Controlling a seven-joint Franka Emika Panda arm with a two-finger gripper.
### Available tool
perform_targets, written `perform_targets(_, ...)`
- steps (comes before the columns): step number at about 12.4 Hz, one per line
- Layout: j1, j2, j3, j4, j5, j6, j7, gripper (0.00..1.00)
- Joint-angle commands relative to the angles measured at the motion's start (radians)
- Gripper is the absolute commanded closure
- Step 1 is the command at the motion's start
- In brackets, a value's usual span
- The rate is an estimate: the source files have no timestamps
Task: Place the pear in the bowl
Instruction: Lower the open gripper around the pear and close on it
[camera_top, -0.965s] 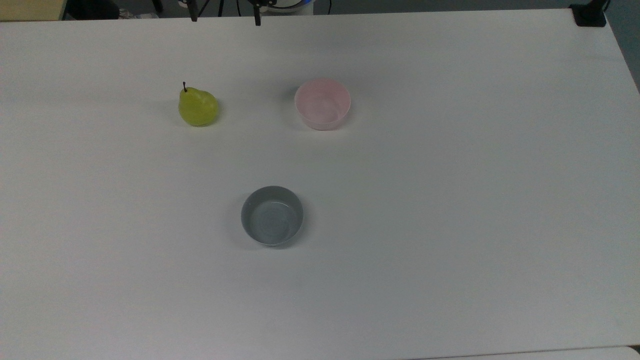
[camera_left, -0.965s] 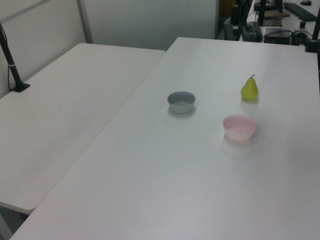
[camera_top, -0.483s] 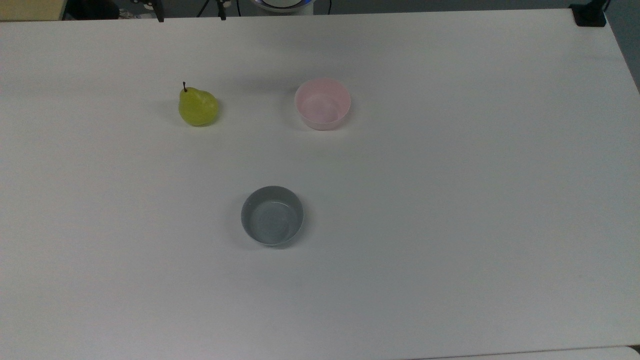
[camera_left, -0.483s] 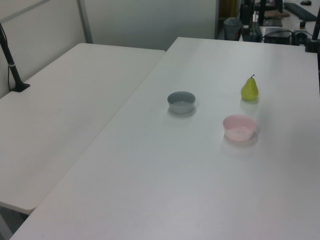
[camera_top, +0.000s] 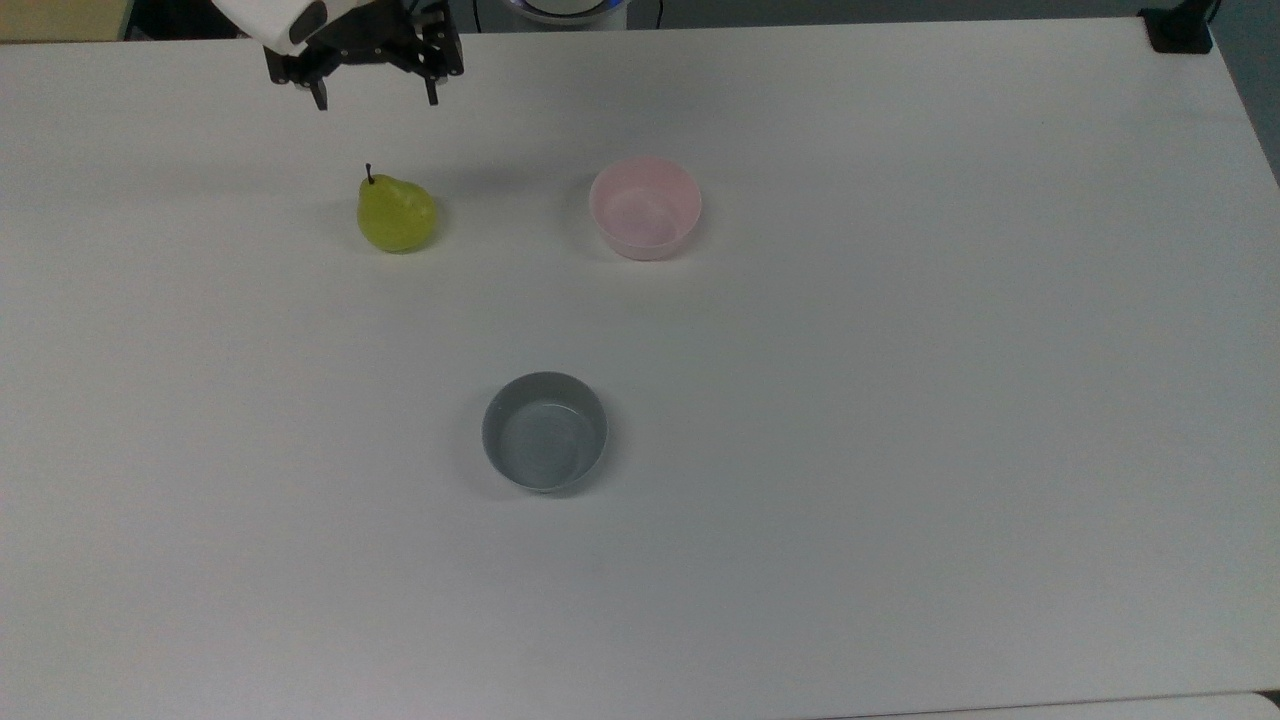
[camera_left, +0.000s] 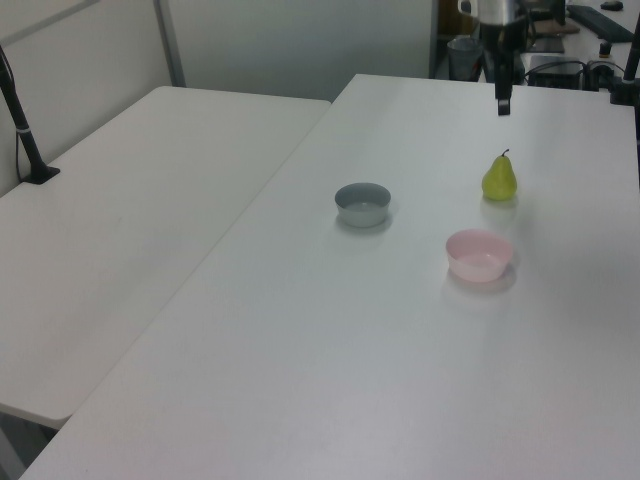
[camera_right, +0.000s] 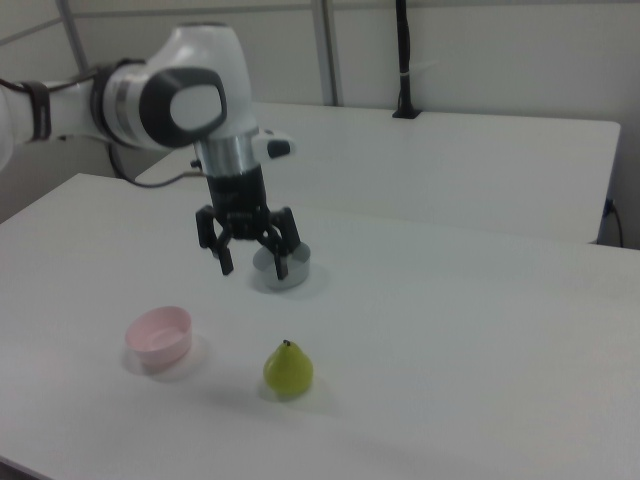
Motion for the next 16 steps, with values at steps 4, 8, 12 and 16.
perform_targets(4, -0.023, 0.013, 0.005, -0.197, -0.054, 0.191, -0.024, 0.00)
perform_targets(8, -0.052, 0.109, 0.005, -0.197, -0.085, 0.260, -0.024, 0.00)
perform_targets(12, -0.052, 0.185, 0.005, -0.192, -0.088, 0.283, -0.024, 0.00)
perform_targets(16, -0.050, 0.214, 0.007, -0.192, -0.088, 0.333, -0.012, 0.00)
